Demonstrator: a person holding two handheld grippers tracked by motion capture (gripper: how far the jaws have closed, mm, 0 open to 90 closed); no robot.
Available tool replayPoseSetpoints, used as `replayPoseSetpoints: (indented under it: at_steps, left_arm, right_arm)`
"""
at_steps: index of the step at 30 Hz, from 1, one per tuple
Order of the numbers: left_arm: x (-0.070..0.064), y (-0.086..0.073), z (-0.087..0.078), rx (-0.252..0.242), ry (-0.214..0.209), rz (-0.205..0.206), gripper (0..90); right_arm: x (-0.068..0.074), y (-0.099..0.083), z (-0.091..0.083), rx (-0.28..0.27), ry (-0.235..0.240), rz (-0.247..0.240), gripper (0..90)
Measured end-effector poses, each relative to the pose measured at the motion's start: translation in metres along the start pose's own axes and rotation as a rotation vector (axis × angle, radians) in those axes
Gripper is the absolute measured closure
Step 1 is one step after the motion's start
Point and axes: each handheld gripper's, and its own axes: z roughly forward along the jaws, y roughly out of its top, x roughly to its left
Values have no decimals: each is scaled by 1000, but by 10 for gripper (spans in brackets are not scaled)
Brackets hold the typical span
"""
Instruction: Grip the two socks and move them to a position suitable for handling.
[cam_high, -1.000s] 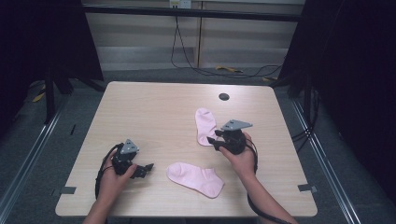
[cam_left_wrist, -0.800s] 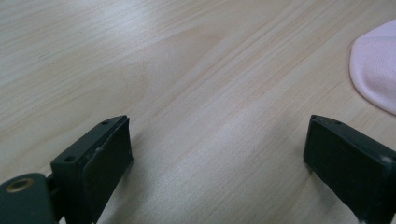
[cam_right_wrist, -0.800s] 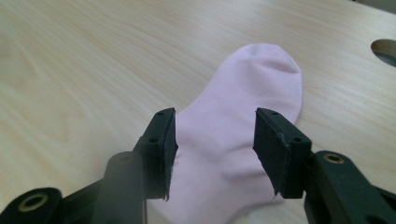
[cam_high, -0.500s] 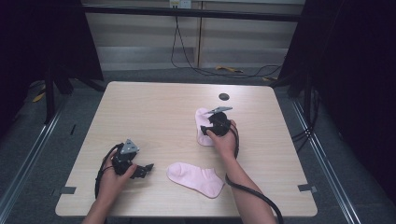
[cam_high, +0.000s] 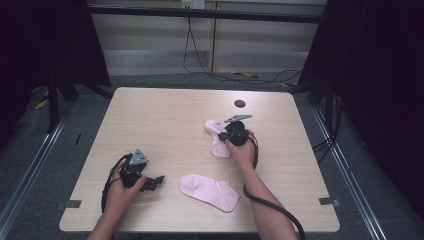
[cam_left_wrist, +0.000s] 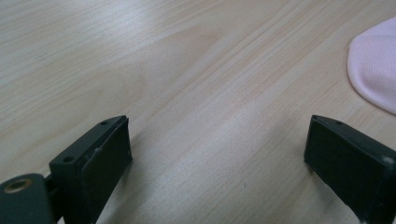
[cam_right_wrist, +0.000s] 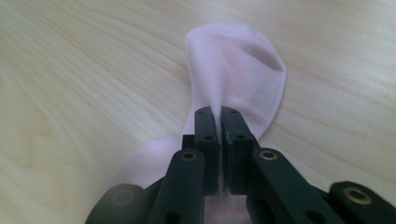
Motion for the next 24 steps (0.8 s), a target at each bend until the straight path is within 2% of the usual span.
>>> replayPoseSetpoints:
  at_steps: [2,4,6,7,8,9,11,13,14,16,19,21,24]
  left_arm:
    - [0,0,0,0,0,0,69]
    - [0,0,0,0,0,0,70]
    - [0,0,0,0,0,0,69]
    - [0,0,0,0,0,0,69]
    - [0,0,0,0,0,0,69]
    - [0,0,0,0,0,0,69]
    - [0,0,0,0,0,0,69]
    - [0,0,0,0,0,0,69]
    - [0,0,0,0,0,0,69]
    - [0,0,0,-1,0,0,69]
    - [0,0,0,0,0,0,69]
    - [0,0,0,-1,0,-1,69]
    - [0,0,0,0,0,0,69]
  right_arm:
    - [5,3,-11,-18,21,-58,869]
    - [10,5,-22,-38,42,-95,870]
    - [16,7,-32,-64,83,-133,870]
    - [22,8,-40,-72,103,-174,869]
    - [22,8,-40,-72,103,-174,869]
    - [35,8,-54,-98,154,-219,869]
    - [44,6,-64,-110,187,-261,865]
    - [47,3,-69,-114,188,-277,848]
    - [45,-5,-76,-109,130,-301,562]
    - [34,-15,-83,-110,65,-289,579]
    - [24,-30,-95,-128,94,-230,561]
    - [23,-40,-103,-137,114,-222,549]
    - [23,-54,-112,-125,104,-217,517]
